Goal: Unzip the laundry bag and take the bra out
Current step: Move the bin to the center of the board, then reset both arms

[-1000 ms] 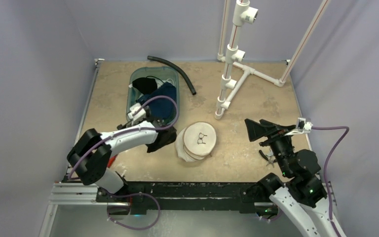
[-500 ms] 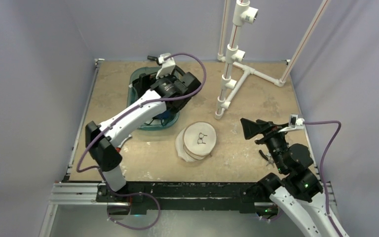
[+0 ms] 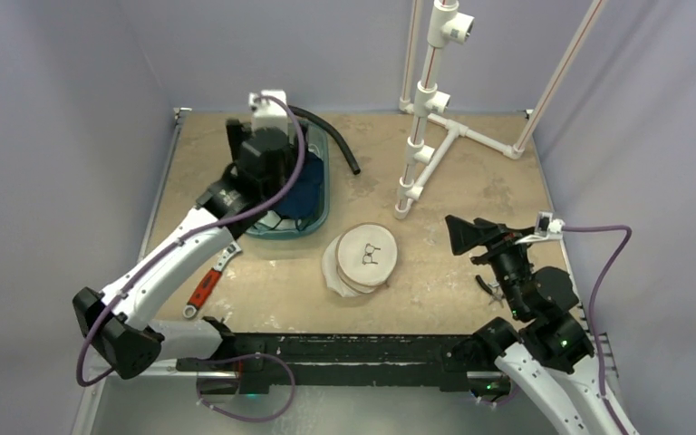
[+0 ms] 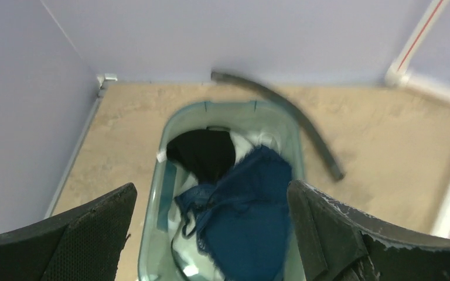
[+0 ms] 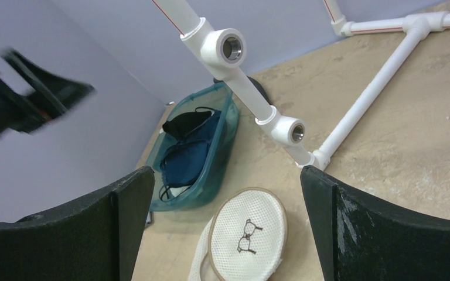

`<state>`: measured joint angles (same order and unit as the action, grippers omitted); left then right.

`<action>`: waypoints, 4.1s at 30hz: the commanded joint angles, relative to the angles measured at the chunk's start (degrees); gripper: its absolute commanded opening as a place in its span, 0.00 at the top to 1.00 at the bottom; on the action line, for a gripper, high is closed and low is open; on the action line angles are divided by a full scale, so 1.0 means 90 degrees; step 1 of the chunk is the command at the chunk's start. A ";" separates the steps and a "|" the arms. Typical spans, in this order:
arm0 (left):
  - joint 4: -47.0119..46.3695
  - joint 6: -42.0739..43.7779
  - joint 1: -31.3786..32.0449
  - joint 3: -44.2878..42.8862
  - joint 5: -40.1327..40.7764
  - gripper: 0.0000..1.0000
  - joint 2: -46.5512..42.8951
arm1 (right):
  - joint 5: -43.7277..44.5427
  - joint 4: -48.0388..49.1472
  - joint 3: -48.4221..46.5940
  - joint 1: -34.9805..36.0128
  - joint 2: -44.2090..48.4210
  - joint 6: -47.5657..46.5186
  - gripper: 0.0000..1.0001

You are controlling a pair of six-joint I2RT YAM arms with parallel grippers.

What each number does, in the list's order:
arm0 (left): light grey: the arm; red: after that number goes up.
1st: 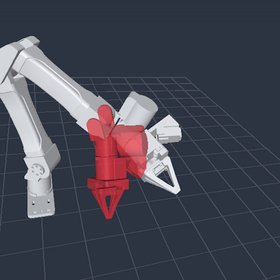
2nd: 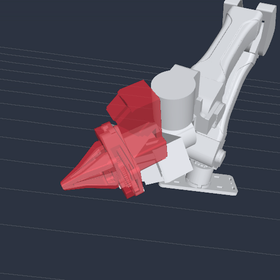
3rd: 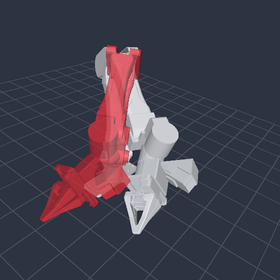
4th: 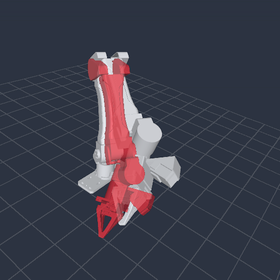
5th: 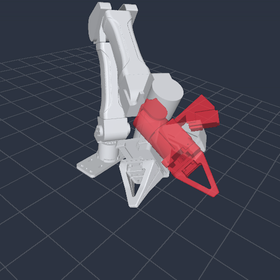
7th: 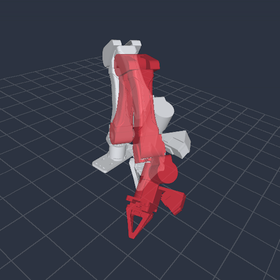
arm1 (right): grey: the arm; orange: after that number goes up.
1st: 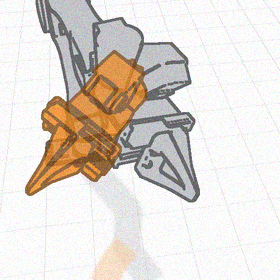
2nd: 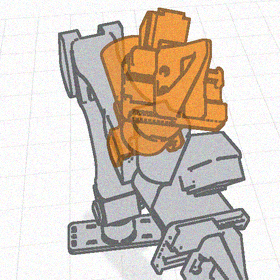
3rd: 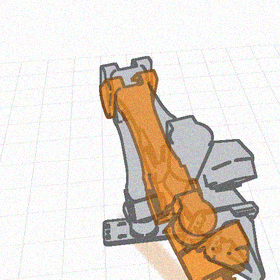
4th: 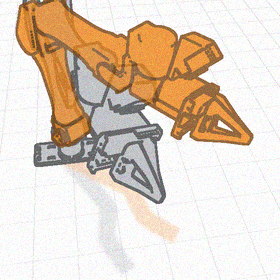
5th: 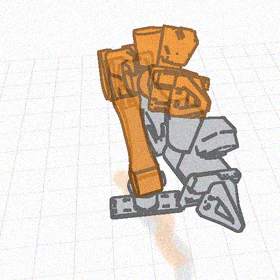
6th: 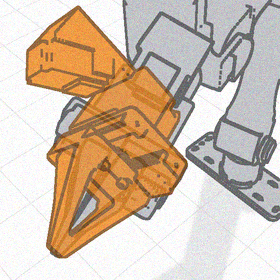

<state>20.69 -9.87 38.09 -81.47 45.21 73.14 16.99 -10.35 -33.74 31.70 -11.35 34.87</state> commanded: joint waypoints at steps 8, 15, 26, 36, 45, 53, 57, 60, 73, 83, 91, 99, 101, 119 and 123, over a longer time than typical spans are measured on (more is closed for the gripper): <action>-0.2487 0.0118 -0.0995 0.4420 -0.0439 0.00 -0.2250 | -0.0330 0.0466 -0.0206 -0.0020 -0.0900 0.0077 0.02; -0.1685 -0.1466 -0.3103 0.4145 -0.2990 0.01 -0.2002 | -0.0467 0.0725 -0.0106 -0.0013 -0.1075 0.0371 0.02; -0.1544 -0.1701 -0.3863 0.3544 -0.4858 0.01 -0.0792 | -0.0361 0.0512 -0.0097 -0.0014 -0.0810 0.0271 0.02; -0.1763 -0.1602 -0.4116 0.4680 -0.3983 0.01 -0.1177 | -0.0410 0.0590 0.0013 -0.0016 -0.0800 0.0236 0.02; -0.2298 -0.2335 -0.4729 0.4887 -0.4686 0.17 0.0073 | -0.0453 0.0660 0.0115 -0.0018 -0.0812 0.0423 0.02; -0.3482 -0.2746 -0.4720 0.4978 -0.5650 0.30 0.0827 | -0.0412 0.0680 0.0094 -0.0015 -0.0919 0.0418 0.02; -0.4072 -0.2943 -0.4568 0.4998 -0.6164 0.50 0.1205 | -0.0398 0.0887 0.0178 -0.0020 -0.1043 0.0434 0.02; -0.4374 -0.3013 -0.4300 0.4997 -0.6068 0.54 0.1298 | -0.0449 0.0986 0.0222 -0.0018 -0.1178 0.0530 0.02; -0.3220 -0.2843 -0.3868 0.3833 -0.4639 0.22 0.0844 | -0.0149 0.1183 0.0071 -0.0012 -0.1555 0.0363 0.02; -0.0973 -0.2533 -0.4141 0.3812 -0.1272 0.02 -0.0177 | 0.1999 0.1040 -0.0117 -0.0024 -0.2332 0.0324 0.02; -0.2764 -0.1866 -0.4213 0.4747 -0.1454 0.01 -0.0063 | 0.2617 0.1976 -0.0249 -0.0560 -0.3746 0.0181 0.02; -0.5962 -0.0443 -0.4212 0.6497 -0.2119 0.01 -0.0305 | 0.2206 0.3023 -0.0214 -0.2182 -0.5512 0.0182 0.02; -0.6420 -0.0242 -0.4212 0.6722 -0.2284 0.01 -0.0137 | 0.2588 0.3684 0.0133 -0.2197 -0.5958 -0.0126 0.02; -1.1312 0.0721 -0.4159 0.7779 -0.4416 0.01 0.2489 | 0.1032 1.0281 0.1683 -0.2768 -0.8521 -0.3562 0.02; -1.0770 0.0498 -0.4095 0.7540 -0.3637 0.00 0.2435 | 0.0512 1.1075 0.2097 -0.2770 -0.8593 -0.3569 0.02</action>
<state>-75.29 -4.91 0.71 -11.27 8.45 95.44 28.14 73.60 -18.33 7.01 -88.53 6.59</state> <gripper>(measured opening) 0.993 0.980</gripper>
